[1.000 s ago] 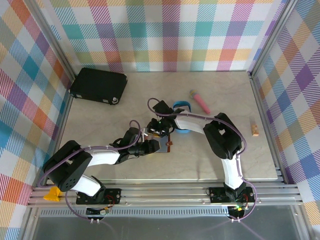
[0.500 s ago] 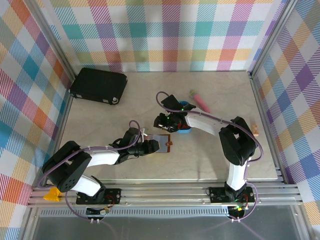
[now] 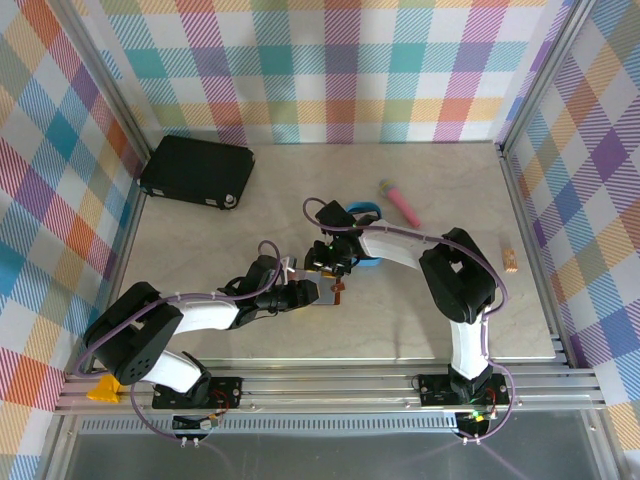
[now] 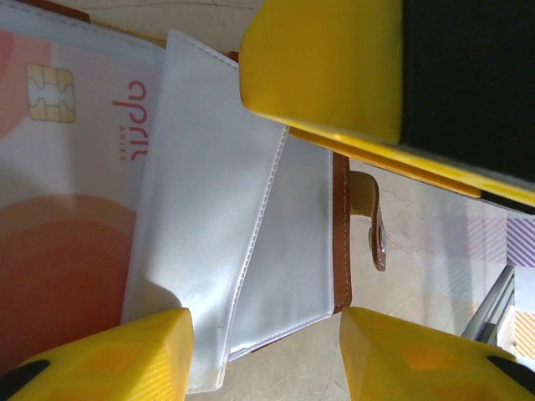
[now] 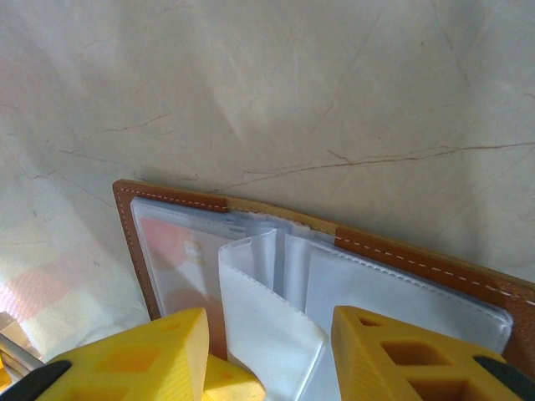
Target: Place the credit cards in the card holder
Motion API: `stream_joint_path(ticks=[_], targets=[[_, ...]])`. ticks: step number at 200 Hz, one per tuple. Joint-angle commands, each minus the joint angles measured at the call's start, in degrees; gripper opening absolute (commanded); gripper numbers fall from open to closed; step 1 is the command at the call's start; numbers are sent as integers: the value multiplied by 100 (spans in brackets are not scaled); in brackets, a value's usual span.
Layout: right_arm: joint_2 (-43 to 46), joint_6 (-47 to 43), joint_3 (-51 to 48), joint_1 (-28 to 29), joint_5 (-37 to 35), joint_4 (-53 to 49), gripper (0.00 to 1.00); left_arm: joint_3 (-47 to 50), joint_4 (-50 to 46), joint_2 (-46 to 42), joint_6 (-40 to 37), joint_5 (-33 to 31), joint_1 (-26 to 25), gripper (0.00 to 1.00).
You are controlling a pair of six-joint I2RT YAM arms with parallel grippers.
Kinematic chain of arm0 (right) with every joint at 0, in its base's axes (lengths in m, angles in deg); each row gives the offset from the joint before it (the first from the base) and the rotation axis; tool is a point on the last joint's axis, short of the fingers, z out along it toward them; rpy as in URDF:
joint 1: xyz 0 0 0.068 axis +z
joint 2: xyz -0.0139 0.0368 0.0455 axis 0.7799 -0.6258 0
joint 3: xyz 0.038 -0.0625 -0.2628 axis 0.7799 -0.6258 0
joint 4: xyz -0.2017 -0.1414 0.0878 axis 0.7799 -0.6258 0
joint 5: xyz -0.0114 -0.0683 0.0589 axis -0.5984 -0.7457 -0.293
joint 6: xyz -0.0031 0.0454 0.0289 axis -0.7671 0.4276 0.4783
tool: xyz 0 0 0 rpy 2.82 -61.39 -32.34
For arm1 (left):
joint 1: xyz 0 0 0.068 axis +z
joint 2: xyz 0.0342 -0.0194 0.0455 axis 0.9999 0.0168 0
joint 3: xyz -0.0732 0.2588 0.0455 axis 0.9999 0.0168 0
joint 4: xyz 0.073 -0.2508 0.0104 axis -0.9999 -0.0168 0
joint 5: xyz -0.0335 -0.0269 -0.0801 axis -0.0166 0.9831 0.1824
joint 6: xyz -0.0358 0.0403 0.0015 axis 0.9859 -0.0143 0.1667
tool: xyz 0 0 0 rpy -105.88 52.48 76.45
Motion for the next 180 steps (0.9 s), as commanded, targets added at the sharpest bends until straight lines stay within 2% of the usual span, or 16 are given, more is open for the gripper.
stream_joint_path(ticks=[1,37,52,73,86,180], targets=[[-102,-154,59,44,326,11,44,69,-300,-102,-126,-16,42,50],[-90,-181,85,105,542,196,42,-85,-636,-410,-209,-43,51,53],[-93,-161,127,129,581,221,42,-196,-944,-677,-255,-90,67,59],[-132,-88,139,161,684,339,42,-396,-1483,-1069,-335,-211,117,72],[-197,-28,130,225,765,443,42,-496,-1743,-1283,-370,-241,155,75],[-732,219,682,514,999,919,42,-402,-2887,-2424,-195,-492,351,76]])
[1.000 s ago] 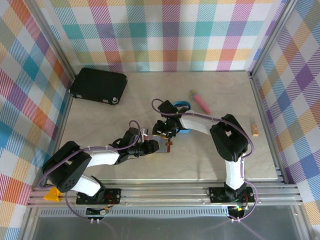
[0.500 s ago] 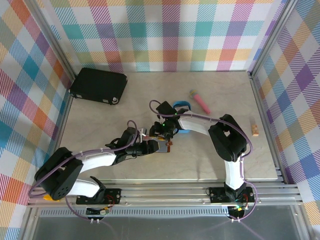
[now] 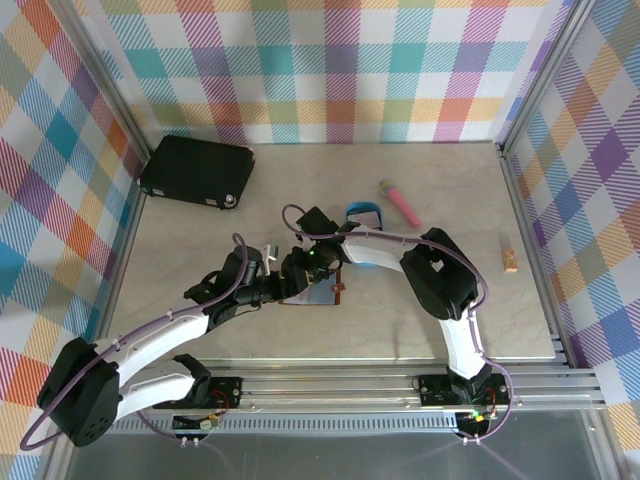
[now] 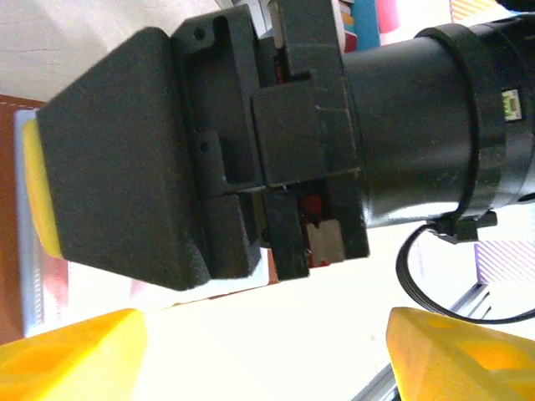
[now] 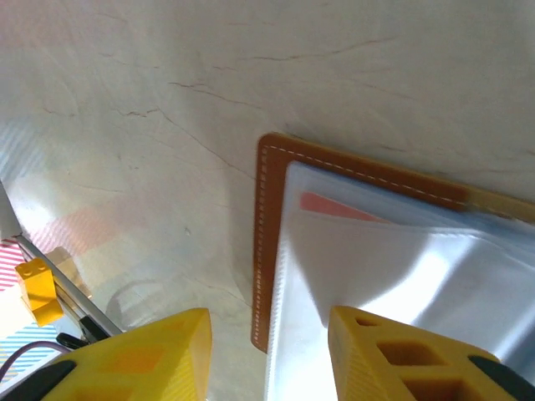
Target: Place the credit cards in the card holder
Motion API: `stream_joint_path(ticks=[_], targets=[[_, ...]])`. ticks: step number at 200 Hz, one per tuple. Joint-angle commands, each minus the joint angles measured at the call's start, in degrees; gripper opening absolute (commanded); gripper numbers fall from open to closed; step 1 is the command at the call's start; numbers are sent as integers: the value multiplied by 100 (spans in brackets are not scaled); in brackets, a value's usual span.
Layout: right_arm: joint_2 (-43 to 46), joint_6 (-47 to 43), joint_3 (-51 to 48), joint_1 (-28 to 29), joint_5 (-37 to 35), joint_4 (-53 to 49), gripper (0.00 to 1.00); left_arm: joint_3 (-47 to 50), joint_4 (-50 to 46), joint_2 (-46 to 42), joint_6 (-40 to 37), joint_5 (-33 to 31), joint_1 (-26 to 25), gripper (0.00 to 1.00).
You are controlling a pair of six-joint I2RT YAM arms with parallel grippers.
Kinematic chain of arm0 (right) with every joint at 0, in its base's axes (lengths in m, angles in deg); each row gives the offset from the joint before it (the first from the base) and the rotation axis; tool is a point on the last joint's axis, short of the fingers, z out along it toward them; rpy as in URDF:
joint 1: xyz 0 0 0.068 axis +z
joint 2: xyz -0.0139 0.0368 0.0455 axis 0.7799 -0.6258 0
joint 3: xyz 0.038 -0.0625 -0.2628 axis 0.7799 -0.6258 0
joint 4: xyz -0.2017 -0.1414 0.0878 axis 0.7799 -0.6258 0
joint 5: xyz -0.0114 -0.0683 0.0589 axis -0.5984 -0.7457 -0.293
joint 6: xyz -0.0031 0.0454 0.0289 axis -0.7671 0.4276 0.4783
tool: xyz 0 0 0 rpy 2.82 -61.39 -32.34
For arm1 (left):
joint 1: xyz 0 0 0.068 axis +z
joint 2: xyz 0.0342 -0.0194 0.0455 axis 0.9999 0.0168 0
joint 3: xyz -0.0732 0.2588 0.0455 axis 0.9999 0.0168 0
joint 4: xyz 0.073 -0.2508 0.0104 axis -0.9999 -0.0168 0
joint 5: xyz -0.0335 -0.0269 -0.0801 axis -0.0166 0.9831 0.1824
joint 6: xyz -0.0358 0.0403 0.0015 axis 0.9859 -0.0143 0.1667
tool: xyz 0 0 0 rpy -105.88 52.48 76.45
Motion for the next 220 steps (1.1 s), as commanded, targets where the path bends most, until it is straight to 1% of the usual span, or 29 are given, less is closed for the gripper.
stream_joint_path(ticks=[1,18,39,59,83,98,109,117,122,125,133,137,146,148,154,157,163,176,184,192,198,209,220], targets=[[-123,119,233,44,160,181,42,75,-425,-180,58,-131,80,76],[12,2,257,31,114,252,42,125,-451,-243,109,-149,114,76],[457,-218,84,-109,35,530,42,106,-540,-294,89,-149,191,76],[1063,-422,-358,-502,-19,798,43,20,-664,-331,-23,-53,360,76],[2144,-1242,-1153,-1097,-249,1191,43,-152,-906,-325,-353,172,681,78],[2813,-2006,-1636,-1465,-317,1460,45,-341,-1096,-262,-622,369,964,81],[3189,-2674,-1894,-1727,-274,1554,51,-485,-1159,-180,-831,556,1199,83],[3375,-3400,-2042,-1895,-134,1608,56,-621,-1196,-99,-958,696,1353,86],[3463,-3915,-2119,-1970,-7,1612,57,-717,-1245,-34,-1028,789,1441,87],[3538,-4343,-2143,-2033,-1,1445,57,-788,-1264,14,-1087,852,1490,88],[3628,-4993,-2145,-2116,-44,1120,59,-1007,-1310,164,-1292,1019,1580,89],[3659,-5479,-2126,-2194,-19,887,59,-1141,-1557,245,-1427,1082,1609,90],[3674,-6019,-2032,-2323,-48,518,60,-1493,-1902,429,-1791,1146,1626,92],[3668,-6116,-1992,-2361,-50,382,61,-1580,-1985,470,-1878,1155,1626,93],[3623,-6457,-1818,-2490,74,-121,71,-1826,-2258,598,-2214,1168,1626,94],[3577,-6670,-1742,-2558,211,-352,72,-1949,-2407,661,-2383,1141,1626,95],[3451,-6975,-1539,-2671,323,-734,72,-2203,-2720,772,-2735,1002,1626,97],[3208,-7638,-1221,-2776,191,-1317,67,-2676,-3333,1008,-3349,546,1626,100],[3134,-8037,-1231,-2784,52,-1333,65,-2880,-3559,1136,-3591,363,1635,100],[3076,-8518,-1301,-2793,-29,-1232,64,-3001,-3660,1226,-3737,311,1635,100],[3030,-8818,-1366,-2790,-111,-1074,63,-3038,-3654,1301,-3752,338,1635,100],[2869,-9335,-1415,-2831,-157,-828,62,-3003,-3492,1428,-3705,639,1635,100],[2542,-9848,-1191,-2879,-60,-1052,63,-2925,-3290,1539,-3604,995,1635,100]])
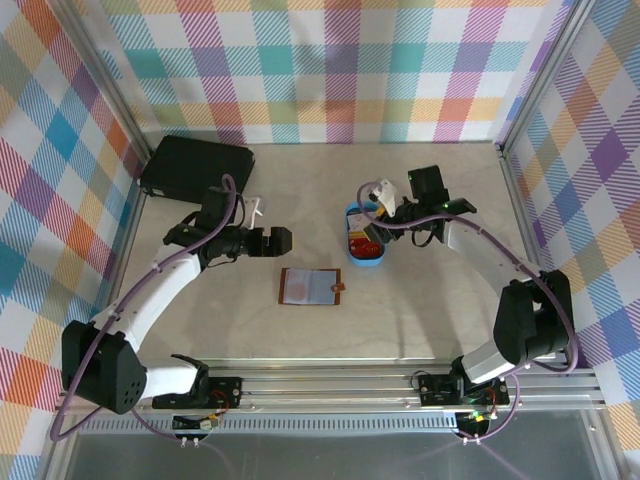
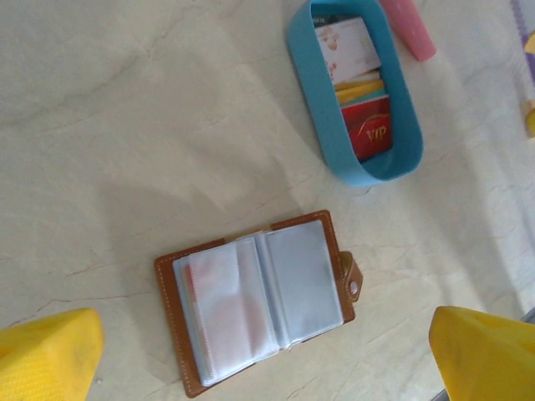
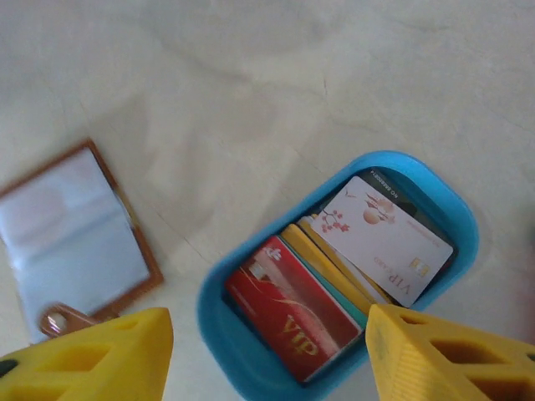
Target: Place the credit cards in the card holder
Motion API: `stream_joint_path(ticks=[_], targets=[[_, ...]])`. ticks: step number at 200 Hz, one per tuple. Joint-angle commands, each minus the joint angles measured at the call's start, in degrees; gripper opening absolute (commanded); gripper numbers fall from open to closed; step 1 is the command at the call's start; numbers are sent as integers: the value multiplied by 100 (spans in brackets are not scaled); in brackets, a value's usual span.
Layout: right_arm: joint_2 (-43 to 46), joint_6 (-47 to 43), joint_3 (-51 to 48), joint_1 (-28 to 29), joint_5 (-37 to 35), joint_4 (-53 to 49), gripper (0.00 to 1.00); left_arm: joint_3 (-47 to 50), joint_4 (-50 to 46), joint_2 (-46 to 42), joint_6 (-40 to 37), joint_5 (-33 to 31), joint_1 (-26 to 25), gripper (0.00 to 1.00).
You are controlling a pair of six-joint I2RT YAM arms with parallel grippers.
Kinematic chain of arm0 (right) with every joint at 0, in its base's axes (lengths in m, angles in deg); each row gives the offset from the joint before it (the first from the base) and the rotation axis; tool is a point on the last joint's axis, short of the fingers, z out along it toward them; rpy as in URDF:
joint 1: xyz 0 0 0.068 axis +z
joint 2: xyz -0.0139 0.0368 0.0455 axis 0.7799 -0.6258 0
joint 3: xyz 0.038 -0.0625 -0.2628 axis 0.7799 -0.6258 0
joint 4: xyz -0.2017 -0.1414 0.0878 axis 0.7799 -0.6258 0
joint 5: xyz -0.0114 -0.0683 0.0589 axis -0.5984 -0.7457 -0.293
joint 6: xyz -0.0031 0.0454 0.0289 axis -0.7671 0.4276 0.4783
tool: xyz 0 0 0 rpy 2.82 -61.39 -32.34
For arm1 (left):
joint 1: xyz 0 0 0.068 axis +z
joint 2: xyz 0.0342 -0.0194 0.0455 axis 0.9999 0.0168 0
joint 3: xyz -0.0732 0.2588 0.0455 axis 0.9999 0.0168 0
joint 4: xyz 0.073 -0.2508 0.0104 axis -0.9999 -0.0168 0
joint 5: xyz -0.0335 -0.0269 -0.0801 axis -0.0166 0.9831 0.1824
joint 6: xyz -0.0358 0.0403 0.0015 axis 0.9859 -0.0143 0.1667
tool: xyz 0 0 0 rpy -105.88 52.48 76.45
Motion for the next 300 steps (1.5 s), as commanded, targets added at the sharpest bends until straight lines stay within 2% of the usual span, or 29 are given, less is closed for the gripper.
stream_joint_path(ticks=[1,30,55,85,129,160,192,249,300], targets=[[-460,-1951,232,-40,98,-435,63,41,-346,262,-430,444,37,100],[-1457,-3063,1112,-50,-113,-1273,64,138,-96,551,-421,1220,37,100],[-1995,-3786,1471,-46,-118,-1474,65,147,-17,751,-451,1370,37,100],[-2333,-4206,1660,-48,-135,-1546,64,93,-5,971,-473,1395,37,99],[-2664,-4244,1781,7,-375,-1386,65,45,48,1135,-425,1480,37,98],[-2893,-4503,1932,19,-368,-1641,69,46,55,1190,-424,1472,45,98],[-3116,-4674,2152,46,-329,-1921,68,35,36,1233,-420,1437,46,97],[-3219,-4667,1905,171,-635,-1601,67,24,37,1259,-420,1410,46,96],[-3158,-4515,1705,210,-396,-1564,69,28,50,1295,-412,1419,46,96]])
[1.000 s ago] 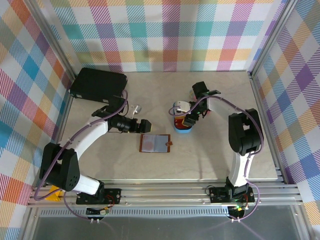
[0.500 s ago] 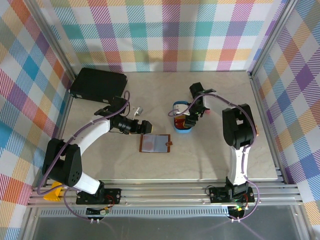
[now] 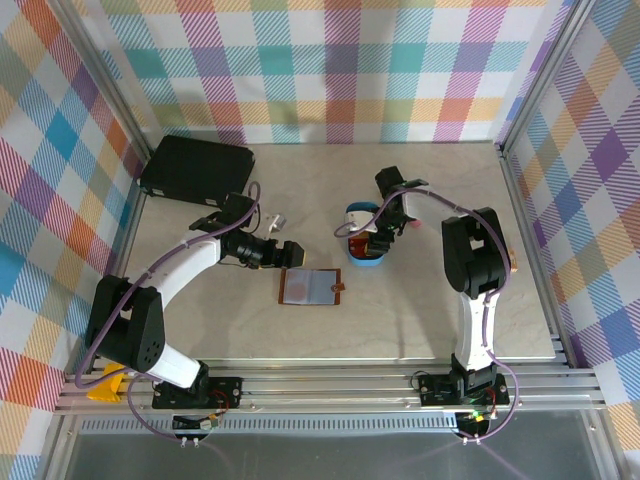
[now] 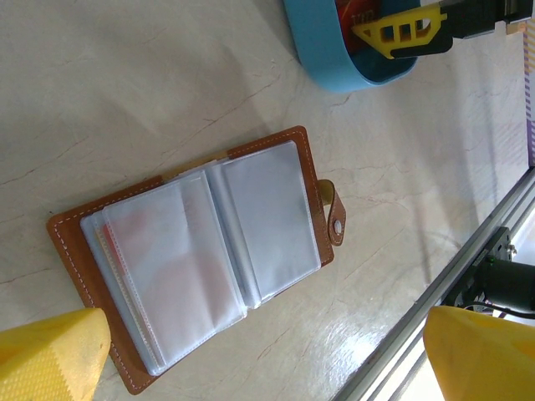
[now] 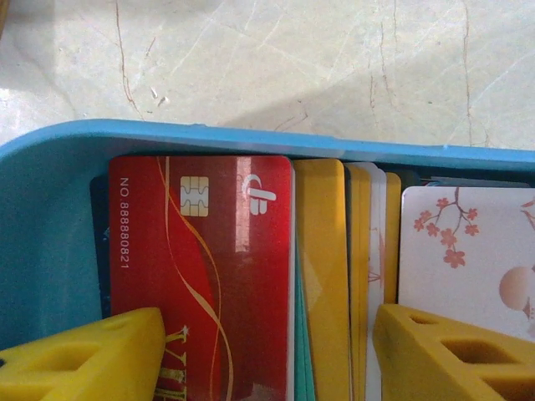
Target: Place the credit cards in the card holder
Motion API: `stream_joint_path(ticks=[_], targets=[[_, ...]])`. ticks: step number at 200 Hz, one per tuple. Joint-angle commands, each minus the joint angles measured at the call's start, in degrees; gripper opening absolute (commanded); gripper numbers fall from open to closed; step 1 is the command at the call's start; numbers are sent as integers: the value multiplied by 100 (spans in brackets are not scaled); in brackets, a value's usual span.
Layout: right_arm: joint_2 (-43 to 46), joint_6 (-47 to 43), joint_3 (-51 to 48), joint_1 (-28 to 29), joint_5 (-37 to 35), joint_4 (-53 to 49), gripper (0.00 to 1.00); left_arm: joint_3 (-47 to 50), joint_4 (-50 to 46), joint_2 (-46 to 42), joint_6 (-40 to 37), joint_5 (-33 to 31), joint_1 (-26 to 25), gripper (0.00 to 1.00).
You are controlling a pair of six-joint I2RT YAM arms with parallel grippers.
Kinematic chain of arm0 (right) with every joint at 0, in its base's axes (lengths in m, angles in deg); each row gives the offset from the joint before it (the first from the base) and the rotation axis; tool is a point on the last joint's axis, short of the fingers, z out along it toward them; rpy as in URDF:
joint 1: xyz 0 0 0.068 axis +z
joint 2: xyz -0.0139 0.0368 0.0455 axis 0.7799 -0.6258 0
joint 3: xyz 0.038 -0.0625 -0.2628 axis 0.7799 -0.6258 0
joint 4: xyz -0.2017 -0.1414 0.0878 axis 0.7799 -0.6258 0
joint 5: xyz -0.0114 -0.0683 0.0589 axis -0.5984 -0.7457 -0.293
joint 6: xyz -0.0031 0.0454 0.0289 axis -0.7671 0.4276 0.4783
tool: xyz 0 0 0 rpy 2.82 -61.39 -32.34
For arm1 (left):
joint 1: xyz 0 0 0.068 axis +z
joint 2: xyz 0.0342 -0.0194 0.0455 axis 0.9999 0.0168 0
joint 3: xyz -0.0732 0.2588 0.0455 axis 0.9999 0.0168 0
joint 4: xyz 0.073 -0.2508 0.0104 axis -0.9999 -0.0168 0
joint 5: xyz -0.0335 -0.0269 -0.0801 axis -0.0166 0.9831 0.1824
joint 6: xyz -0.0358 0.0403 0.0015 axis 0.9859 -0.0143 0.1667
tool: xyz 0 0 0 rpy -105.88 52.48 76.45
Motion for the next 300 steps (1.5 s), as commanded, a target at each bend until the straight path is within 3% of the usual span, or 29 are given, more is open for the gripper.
stream_joint_path(ticks=[1,36,135,180,259,300], targets=[[-111,4,-225,65,199,-131,69,-83,24,82,-82,62,44,96],[-156,26,-300,65,151,-112,65,-90,24,88,-82,61,50,96],[-68,306,-347,65,-282,369,22,-60,79,79,-46,110,44,95],[178,357,-471,83,-347,602,12,-61,111,94,-28,140,43,95],[760,591,-819,179,-259,342,0,-30,164,-35,20,198,45,95],[1229,1114,-790,182,-24,-143,0,24,262,-236,81,243,44,94]])
